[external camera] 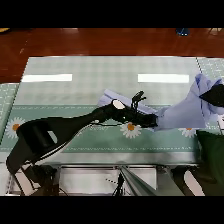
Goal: Fold the shirts.
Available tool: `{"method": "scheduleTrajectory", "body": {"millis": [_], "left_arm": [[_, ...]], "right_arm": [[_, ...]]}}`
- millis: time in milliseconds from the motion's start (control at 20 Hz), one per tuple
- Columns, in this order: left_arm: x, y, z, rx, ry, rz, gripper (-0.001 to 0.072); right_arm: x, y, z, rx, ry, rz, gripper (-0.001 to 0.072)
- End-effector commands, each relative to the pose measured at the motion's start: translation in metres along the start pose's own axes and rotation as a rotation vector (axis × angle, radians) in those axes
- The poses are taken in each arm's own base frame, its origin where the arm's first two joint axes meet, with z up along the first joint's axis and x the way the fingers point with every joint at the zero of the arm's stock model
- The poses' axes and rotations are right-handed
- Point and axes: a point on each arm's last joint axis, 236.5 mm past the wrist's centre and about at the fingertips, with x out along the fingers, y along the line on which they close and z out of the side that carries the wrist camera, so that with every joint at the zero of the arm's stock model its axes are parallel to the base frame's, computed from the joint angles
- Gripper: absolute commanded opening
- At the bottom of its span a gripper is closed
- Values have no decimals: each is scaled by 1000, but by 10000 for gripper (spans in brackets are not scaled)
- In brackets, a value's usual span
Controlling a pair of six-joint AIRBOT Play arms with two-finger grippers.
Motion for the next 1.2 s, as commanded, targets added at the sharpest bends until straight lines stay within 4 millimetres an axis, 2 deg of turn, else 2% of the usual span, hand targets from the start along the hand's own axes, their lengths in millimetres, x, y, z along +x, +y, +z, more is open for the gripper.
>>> {"method": "scheduleTrajectory", "body": {"millis": [0,100,200,300,400,550,650,750,850,950,1050,1150], "left_arm": [[-15,-1,23,0,-36,-11,16],[-51,-2,55,48,-97,10,15],[-104,-10,92,125,-188,52,15],[-170,-19,127,192,-300,113,16],[-240,-29,149,252,-397,167,16],[-338,-49,154,323,-500,213,16],[-395,-62,149,352,-573,241,17],[-442,-72,139,372,-634,270,17],[-469,-80,124,384,-652,284,17],[-479,-84,110,422,-636,308,17],[-481,-64,103,427,-589,403,17],[-477,-40,97,387,-553,457,18]], "right_arm": [[0,7,4,-14,-18,30,25],[-1,20,13,-19,-56,82,25],[1,19,20,-29,-81,71,24],[12,28,25,-55,-90,67,24],[36,52,38,-63,-120,111,24],[94,86,47,-97,-94,134,25],[143,115,44,-127,-50,162,25],[193,142,37,-145,-26,187,25],[240,172,22,-137,-2,228,26],[275,206,4,-77,21,296,26],[300,237,-11,10,22,360,32],[310,259,-14,70,-12,402,280]]}}
